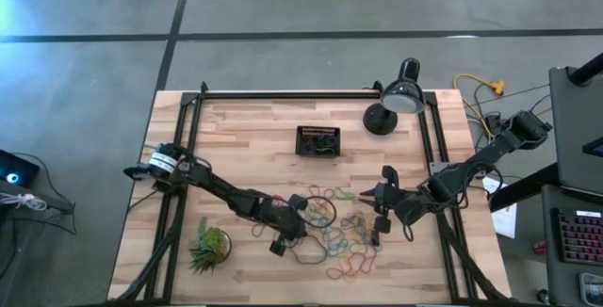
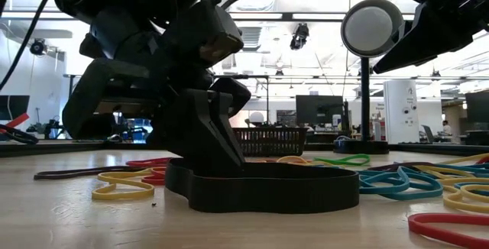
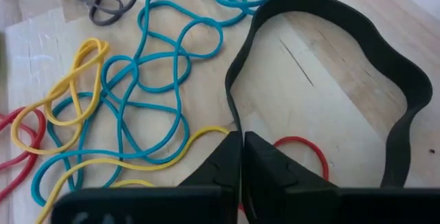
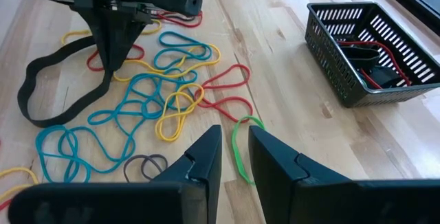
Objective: Pick and place rubber bands into bin
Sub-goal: Put the black rubber band into the basket
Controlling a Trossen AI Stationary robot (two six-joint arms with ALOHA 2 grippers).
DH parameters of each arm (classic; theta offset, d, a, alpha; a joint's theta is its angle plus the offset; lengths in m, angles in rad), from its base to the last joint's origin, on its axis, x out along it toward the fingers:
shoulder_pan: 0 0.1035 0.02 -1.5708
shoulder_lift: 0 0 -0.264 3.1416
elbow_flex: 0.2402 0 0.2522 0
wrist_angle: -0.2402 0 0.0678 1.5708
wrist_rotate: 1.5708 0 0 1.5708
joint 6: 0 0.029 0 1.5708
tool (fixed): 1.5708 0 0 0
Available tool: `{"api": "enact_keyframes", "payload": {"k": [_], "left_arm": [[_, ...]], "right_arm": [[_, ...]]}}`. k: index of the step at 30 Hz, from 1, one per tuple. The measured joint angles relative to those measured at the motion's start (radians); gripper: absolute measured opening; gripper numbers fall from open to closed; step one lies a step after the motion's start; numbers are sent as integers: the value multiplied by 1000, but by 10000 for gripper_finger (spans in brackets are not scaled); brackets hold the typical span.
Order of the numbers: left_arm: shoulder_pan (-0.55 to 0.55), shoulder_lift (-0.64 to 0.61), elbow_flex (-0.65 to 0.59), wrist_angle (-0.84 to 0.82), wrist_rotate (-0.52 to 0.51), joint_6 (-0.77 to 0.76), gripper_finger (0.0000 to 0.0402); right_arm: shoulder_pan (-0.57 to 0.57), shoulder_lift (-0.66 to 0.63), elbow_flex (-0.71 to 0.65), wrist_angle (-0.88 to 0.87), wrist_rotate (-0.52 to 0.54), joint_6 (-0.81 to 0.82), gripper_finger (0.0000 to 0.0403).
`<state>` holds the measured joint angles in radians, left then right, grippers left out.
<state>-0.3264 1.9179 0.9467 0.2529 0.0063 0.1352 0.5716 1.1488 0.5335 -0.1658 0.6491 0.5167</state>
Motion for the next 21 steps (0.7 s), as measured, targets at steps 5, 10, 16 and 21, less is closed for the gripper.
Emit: {"api": "enact_keyframes", "payload": {"k": [5, 10, 16, 21], "left_arm": [[0, -1, 5, -2, -15, 2, 1], [2, -14, 28, -4, -96, 3, 0], [-7, -64, 46, -1, -220, 11, 0], [-35, -111, 67, -1, -387, 94, 0]], "right_arm": [[0, 0, 0, 0, 0, 0, 68], [0, 0, 0, 0, 0, 0, 68], [0, 0, 0, -1, 0, 0, 68], [0, 0, -1, -1, 0, 0, 68]]}}
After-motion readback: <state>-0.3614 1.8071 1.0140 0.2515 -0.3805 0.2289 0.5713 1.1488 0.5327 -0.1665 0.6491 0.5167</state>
